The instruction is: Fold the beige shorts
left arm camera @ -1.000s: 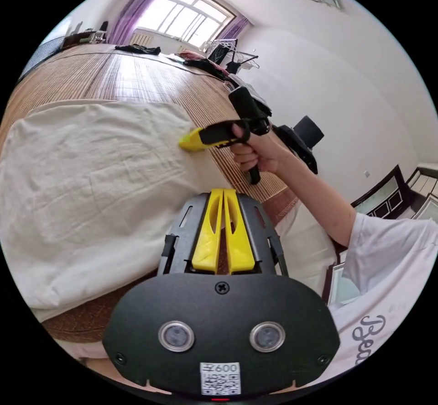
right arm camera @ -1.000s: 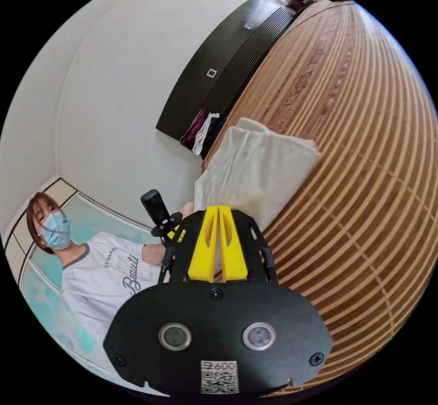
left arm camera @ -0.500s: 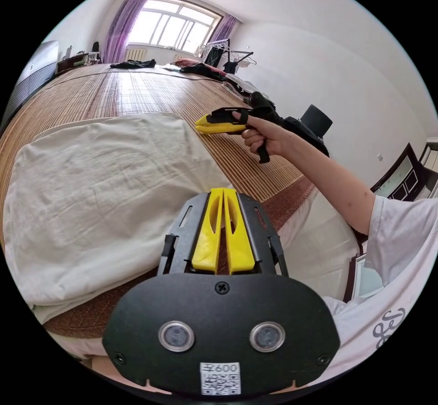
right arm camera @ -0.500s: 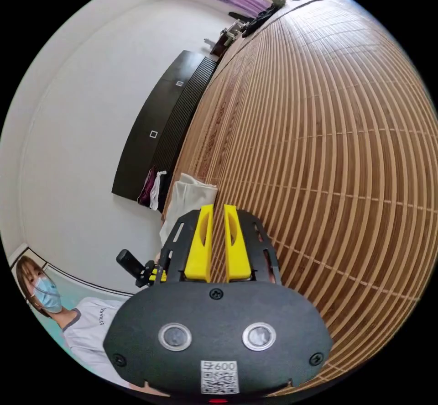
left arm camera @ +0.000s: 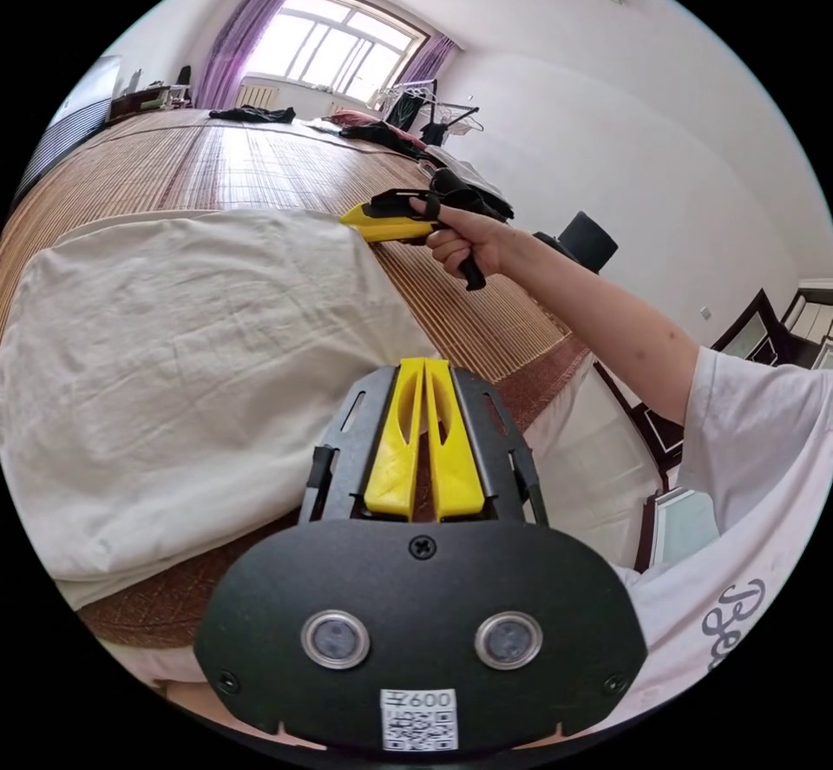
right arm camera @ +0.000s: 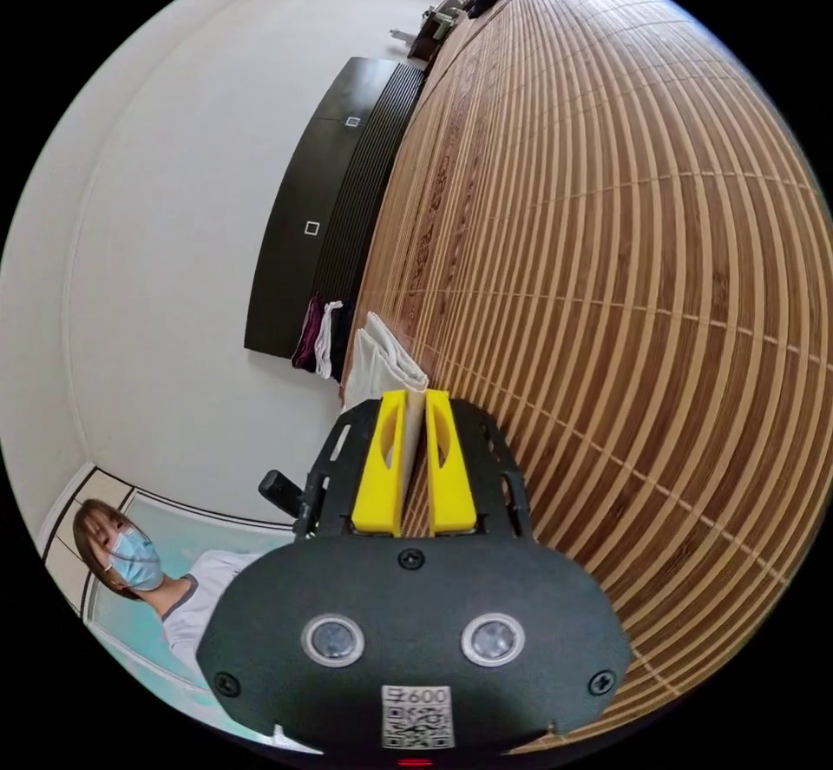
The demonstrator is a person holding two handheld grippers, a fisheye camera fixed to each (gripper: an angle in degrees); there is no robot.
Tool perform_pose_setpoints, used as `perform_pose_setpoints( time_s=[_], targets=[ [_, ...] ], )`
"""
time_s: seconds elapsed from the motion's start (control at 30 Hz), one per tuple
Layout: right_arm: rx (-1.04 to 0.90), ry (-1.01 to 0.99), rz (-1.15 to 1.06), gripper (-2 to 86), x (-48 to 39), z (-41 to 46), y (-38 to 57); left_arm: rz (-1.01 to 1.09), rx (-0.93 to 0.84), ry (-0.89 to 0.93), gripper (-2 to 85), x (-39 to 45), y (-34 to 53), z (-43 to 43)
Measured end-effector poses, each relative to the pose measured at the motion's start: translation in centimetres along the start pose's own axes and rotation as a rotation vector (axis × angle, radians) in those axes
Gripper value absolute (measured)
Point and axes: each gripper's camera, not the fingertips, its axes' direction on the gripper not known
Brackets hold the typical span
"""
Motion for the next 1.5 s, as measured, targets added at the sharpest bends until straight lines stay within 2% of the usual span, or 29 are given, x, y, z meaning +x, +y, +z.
perform_pose_setpoints(
  time_s=[0.2,0.3,0.37,0.43,0.53,0.67,0.77,0.87,1.0,1.1,1.33,1.5],
  targets=[
    [0.108,0.037,-0.014,-0.8,-1.4,-2.8,4.9,0.087,-0.005,0.054,5.6,0.0,6.1,-0.6],
    [0.144,0.083,0.007,-0.8,-2.0,-4.6,8.4,0.322,-0.024,-0.143,8.7,6.7,11.0,-1.2],
    [0.161,0.105,0.014,-0.8,-2.5,-6.3,11.2,0.532,-0.030,-0.313,9.9,12.7,17.2,0.2],
    [0.167,0.127,0.020,-0.8,-2.8,-7.4,13.1,0.623,-0.051,-0.390,11.0,15.1,21.9,2.2],
    [0.179,0.161,0.025,-0.8,-3.2,-9.3,15.7,0.712,-0.082,-0.473,11.8,16.5,28.0,5.2],
    [0.201,0.162,0.056,-0.6,-2.4,-11.6,18.0,0.953,-0.099,-0.734,11.2,19.3,35.6,9.2],
    [0.252,0.132,0.079,0.2,-1.8,-13.1,19.7,1.077,-0.111,-0.846,8.7,19.4,41.1,12.1],
    [0.236,0.135,0.066,2.3,-1.9,-13.9,21.9,1.111,-0.022,-0.881,5.0,19.2,44.3,11.5],
    [0.210,0.125,0.003,4.9,-3.6,-14.1,25.8,1.102,-0.009,-0.872,3.2,17.5,46.1,10.6],
    [0.174,0.017,0.036,7.5,-3.7,-13.9,29.4,1.075,0.013,-0.856,2.7,16.0,46.6,9.1],
    [0.233,-0.191,0.095,6.9,-2.5,-13.5,36.2,1.078,0.057,-0.866,2.5,12.8,48.4,5.6],
    [0.201,-0.198,0.111,5.0,-2.1,-14.7,35.8,1.088,0.075,-0.895,3.4,11.2,48.9,3.2]
  ],
)
